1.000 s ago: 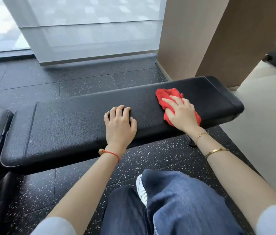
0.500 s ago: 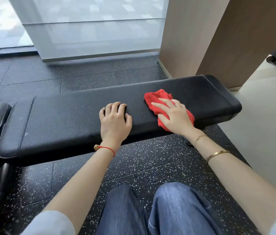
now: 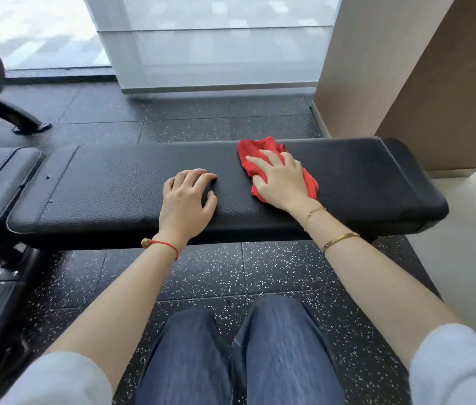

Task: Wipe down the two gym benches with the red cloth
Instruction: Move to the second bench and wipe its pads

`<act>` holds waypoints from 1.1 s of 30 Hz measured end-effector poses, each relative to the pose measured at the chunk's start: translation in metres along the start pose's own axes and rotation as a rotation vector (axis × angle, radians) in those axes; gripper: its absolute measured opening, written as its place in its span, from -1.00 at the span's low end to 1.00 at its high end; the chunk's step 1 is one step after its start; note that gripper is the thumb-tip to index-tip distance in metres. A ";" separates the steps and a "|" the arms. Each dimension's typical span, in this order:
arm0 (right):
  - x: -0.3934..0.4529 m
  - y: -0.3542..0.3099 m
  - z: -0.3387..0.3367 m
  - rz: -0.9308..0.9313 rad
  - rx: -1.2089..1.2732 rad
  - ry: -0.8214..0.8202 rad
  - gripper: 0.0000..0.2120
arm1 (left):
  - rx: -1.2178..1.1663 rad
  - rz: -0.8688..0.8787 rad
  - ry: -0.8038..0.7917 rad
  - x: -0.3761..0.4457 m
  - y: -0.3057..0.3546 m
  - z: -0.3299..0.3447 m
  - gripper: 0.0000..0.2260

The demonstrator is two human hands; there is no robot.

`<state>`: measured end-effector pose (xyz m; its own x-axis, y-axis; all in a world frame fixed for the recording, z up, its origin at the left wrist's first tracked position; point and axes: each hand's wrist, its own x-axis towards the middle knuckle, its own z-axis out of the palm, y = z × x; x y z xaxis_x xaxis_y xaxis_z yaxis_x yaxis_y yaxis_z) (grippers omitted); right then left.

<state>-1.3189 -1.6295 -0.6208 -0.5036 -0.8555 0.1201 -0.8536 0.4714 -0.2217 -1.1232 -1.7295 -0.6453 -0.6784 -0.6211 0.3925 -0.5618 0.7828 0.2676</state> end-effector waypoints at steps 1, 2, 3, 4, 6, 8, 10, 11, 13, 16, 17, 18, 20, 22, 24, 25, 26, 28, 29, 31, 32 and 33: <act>-0.008 -0.004 0.002 -0.051 0.003 -0.006 -0.54 | 0.000 -0.005 -0.008 0.000 0.000 -0.001 -0.70; -0.017 -0.003 0.002 -0.098 0.010 -0.004 -0.54 | 0.001 -0.010 -0.011 0.000 0.000 -0.001 -0.70; -0.026 0.002 0.001 -0.136 0.017 0.002 -0.54 | -0.002 -0.011 -0.011 0.000 0.001 -0.002 -0.69; -0.033 0.010 -0.001 -0.160 0.020 0.011 -0.54 | -0.006 -0.011 -0.010 -0.001 0.001 -0.002 -0.69; -0.042 0.034 -0.005 -0.159 0.009 0.040 -0.55 | -0.010 -0.006 -0.015 -0.001 0.002 -0.004 -0.68; -0.041 0.060 -0.011 -0.090 0.010 0.070 -0.55 | -0.006 -0.006 -0.024 0.000 0.002 -0.005 -0.67; -0.030 0.076 -0.014 -0.010 -0.001 0.084 -0.55 | 0.004 -0.017 -0.024 0.000 0.003 -0.004 -0.66; -0.022 0.078 -0.013 0.010 -0.019 0.082 -0.55 | 0.013 -0.025 -0.018 0.000 0.004 -0.003 -0.65; -0.003 0.073 -0.010 0.042 -0.023 0.065 -0.55 | 0.036 -0.029 -0.014 0.000 0.006 -0.001 -0.65; 0.009 0.056 -0.007 0.024 -0.028 0.039 -0.54 | 0.062 -0.021 -0.018 0.001 0.008 0.002 -0.66; 0.007 0.050 -0.007 -0.006 -0.026 0.036 -0.54 | 0.077 -0.018 -0.016 0.001 0.009 0.002 -0.66; 0.001 0.046 -0.007 -0.044 -0.016 0.036 -0.53 | 0.093 -0.016 -0.014 0.001 0.010 0.002 -0.67; -0.020 0.042 -0.006 -0.128 0.002 0.038 -0.53 | 0.134 -0.005 -0.024 0.002 0.013 0.001 -0.67; -0.042 0.046 -0.007 -0.175 0.006 0.044 -0.54 | 0.182 0.019 -0.060 0.004 0.014 -0.001 -0.66; -0.057 0.063 -0.011 -0.157 0.013 0.067 -0.54 | 0.211 0.032 -0.094 0.007 0.015 -0.004 -0.66; -0.063 0.074 -0.014 -0.128 0.012 0.092 -0.54 | 0.194 0.017 -0.094 0.009 0.017 -0.005 -0.68; -0.069 0.086 -0.017 -0.089 0.006 0.124 -0.55 | 0.155 -0.008 -0.083 0.011 0.020 -0.006 -0.69; -0.076 0.116 -0.024 0.015 -0.012 0.188 -0.55 | 0.067 -0.031 -0.051 0.018 0.031 -0.005 -0.71; -0.077 0.132 -0.027 0.081 -0.027 0.211 -0.55 | 0.044 -0.019 -0.038 0.023 0.039 -0.003 -0.71; -0.070 0.160 -0.032 0.235 -0.058 0.232 -0.55 | 0.018 0.024 -0.030 0.032 0.057 0.004 -0.72; -0.062 0.170 -0.034 0.313 -0.057 0.234 -0.56 | 0.008 0.044 -0.033 0.037 0.067 0.009 -0.72; -0.053 0.175 -0.035 0.380 -0.049 0.231 -0.57 | -0.002 0.063 -0.038 0.041 0.077 0.014 -0.72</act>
<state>-1.4458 -1.4943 -0.6317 -0.7946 -0.5519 0.2530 -0.6045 0.7575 -0.2464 -1.2004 -1.6951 -0.6210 -0.7298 -0.5720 0.3745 -0.5168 0.8201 0.2456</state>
